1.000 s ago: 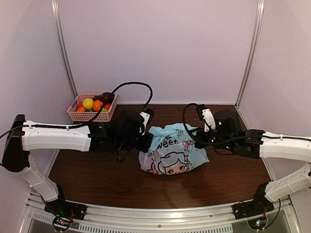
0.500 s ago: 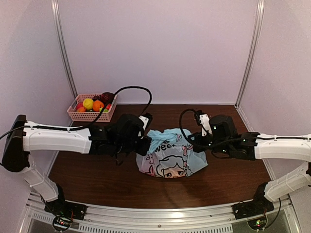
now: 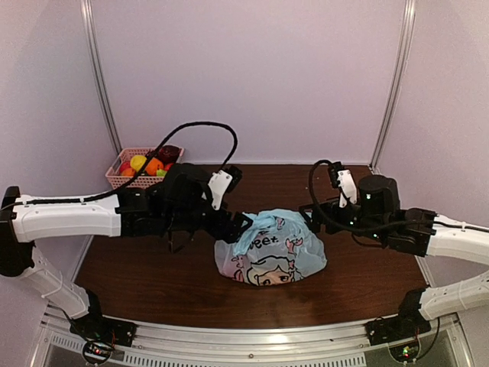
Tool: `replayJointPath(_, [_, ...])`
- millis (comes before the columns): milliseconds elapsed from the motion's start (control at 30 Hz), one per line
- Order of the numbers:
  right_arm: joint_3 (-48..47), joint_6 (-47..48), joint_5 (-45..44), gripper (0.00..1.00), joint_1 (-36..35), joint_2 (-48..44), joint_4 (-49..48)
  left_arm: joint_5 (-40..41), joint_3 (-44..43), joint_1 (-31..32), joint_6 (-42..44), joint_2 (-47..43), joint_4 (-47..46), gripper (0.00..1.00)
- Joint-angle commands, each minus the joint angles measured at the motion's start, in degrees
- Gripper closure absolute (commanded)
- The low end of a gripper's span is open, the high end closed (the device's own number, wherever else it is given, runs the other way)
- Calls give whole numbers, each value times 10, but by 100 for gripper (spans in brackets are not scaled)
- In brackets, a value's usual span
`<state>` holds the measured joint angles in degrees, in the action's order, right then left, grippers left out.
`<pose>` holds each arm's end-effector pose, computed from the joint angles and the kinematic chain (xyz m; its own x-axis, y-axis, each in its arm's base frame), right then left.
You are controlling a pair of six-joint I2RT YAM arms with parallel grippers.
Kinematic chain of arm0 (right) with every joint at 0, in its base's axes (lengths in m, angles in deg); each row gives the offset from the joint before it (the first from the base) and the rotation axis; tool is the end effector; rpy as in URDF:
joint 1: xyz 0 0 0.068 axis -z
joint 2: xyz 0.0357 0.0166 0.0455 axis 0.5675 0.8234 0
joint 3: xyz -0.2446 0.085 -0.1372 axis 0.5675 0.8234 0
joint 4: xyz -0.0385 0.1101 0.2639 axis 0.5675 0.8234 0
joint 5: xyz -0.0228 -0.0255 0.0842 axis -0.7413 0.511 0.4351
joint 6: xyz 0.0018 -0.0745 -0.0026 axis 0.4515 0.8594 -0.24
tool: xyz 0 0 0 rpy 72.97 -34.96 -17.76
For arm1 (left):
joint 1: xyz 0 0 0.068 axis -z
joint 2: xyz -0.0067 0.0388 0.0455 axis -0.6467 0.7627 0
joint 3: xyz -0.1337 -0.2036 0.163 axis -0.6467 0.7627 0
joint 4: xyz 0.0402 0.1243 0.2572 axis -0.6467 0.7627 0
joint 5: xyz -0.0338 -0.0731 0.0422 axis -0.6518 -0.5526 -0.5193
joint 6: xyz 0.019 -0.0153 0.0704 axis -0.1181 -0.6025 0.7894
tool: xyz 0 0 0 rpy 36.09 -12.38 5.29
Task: Untie the knot of the plastic bag and take out the fruit
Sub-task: Untie the bag handles from the takeout bag.
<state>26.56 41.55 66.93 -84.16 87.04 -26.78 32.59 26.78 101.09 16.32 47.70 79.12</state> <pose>0.1847 0.2041 0.2841 -0.4772 -0.0062 -0.8788 -0.5391 0.7918 0.2871 0.1927 -0.3224 0.2854 -0.5259 0.2169 -0.8225 0.6415 0.7361 -0.2160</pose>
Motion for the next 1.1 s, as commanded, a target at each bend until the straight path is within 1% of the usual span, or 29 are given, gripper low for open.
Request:
replayJointPath(0, [14, 18, -15, 2, 8, 1, 37, -47, -26, 1, 32, 8, 6, 10])
replayJointPath(100, [12, 30, 37, 4, 9, 8, 22, -40, -40, 3, 38, 31, 22, 10])
replayJointPath(167, [10, 34, 68, 6, 9, 14, 12, -18, -48, 6, 40, 44, 38, 10])
replayJointPath(300, [8, 49, 112, 6, 9, 32, -2, 16, -45, 6, 38, 60, 41, 9])
replayJointPath(433, [-4, 59, 117, 11, 9, 62, -2, 68, -51, 6, 22, 81, 60, 10])
replayJointPath(500, [-11, 63, 118, 17, 9, 77, -3, 102, -47, 6, 1, 84, 63, 13])
replayJointPath(533, [-15, 63, 117, 21, 9, 83, -4, 109, -44, 6, -7, 84, 62, 20])
replayJointPath(567, [-18, 63, 112, 26, 8, 88, -5, 110, -41, 6, -12, 84, 59, 29])
replayJointPath(600, [-21, 61, 105, 33, 9, 92, -5, 110, -39, 6, -15, 83, 56, 36])
replayJointPath(800, [-32, 51, 79, 73, 9, 87, -7, 90, -32, 6, -27, 80, 36, 72])
replayJointPath(867, [-36, 46, 52, 87, 9, 82, -4, 89, -36, 6, -28, 80, 34, 84])
replayJointPath(933, [-40, 38, 31, 94, 10, 76, 0, 99, -44, 5, -26, 79, 36, 93])
replayJointPath(967, [-40, 35, 21, 95, 10, 73, 1, 106, -48, 5, -24, 77, 37, 96])
replayJointPath(1000, [-40, 34, 12, 95, 11, 68, 2, 115, -54, 3, -23, 73, 39, 98])
replayJointPath(1067, [-36, 37, -10, 96, 13, 60, 4, 124, -57, -5, -21, 63, 36, 99])
